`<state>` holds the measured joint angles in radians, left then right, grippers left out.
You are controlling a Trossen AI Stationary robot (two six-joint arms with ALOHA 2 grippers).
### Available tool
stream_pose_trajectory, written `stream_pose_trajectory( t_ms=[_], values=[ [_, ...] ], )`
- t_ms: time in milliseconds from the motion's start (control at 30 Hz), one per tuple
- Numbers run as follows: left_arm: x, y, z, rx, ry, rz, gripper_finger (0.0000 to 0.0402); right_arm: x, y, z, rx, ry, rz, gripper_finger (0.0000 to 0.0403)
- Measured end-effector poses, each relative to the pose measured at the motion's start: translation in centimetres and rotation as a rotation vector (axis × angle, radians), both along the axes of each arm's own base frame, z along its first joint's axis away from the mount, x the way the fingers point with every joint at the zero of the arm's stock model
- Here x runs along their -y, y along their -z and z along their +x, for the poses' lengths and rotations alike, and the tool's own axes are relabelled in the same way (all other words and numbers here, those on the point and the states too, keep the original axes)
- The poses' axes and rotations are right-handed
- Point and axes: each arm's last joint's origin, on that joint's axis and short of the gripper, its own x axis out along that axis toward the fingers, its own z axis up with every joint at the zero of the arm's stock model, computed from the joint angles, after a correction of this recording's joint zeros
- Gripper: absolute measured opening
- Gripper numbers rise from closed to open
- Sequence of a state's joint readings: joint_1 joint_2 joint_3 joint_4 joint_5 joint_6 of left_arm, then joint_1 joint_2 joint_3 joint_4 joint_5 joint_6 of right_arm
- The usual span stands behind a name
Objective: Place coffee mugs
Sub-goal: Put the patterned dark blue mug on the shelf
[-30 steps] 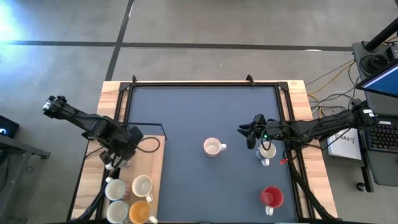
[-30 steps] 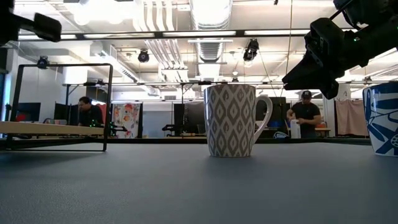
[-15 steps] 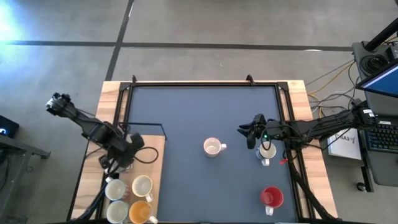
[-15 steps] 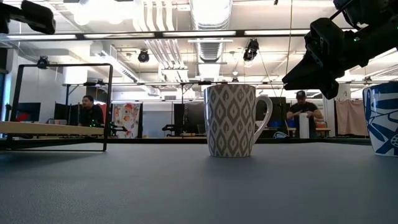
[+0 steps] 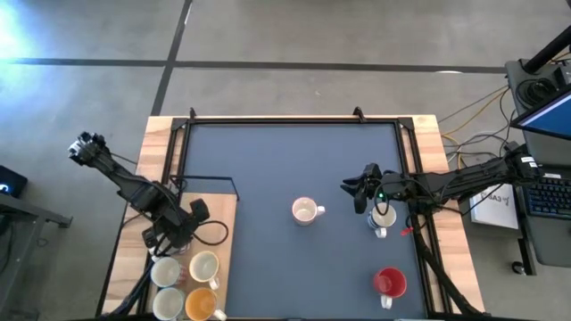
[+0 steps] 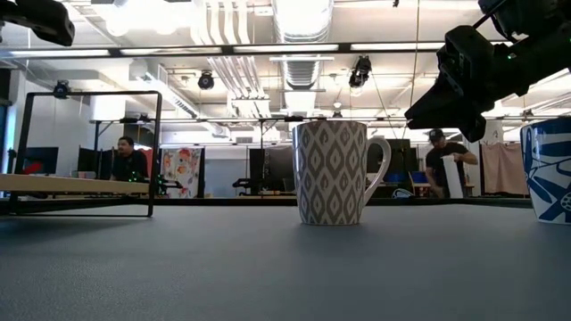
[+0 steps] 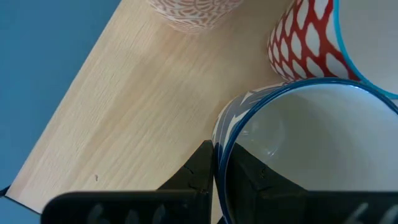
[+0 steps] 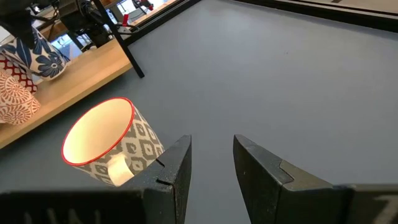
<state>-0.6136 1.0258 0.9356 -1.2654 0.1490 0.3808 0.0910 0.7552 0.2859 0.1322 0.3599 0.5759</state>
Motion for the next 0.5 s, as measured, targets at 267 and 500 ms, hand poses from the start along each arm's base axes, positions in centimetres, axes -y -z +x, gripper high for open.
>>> stream_pose_trajectory(
  t_ms=[267, 500],
  values=[
    [0.16, 0.09, 0.2, -0.001, -0.015, -0.004, 0.0011, 0.0, 0.0, 0.0, 0.0, 0.0, 0.0, 0.0107],
    [0.31, 0.17, 0.39, 0.004, -0.021, -0.009, 0.0012, 0.0, 0.0, 0.0, 0.0, 0.0, 0.0, 0.0107]
  ],
)
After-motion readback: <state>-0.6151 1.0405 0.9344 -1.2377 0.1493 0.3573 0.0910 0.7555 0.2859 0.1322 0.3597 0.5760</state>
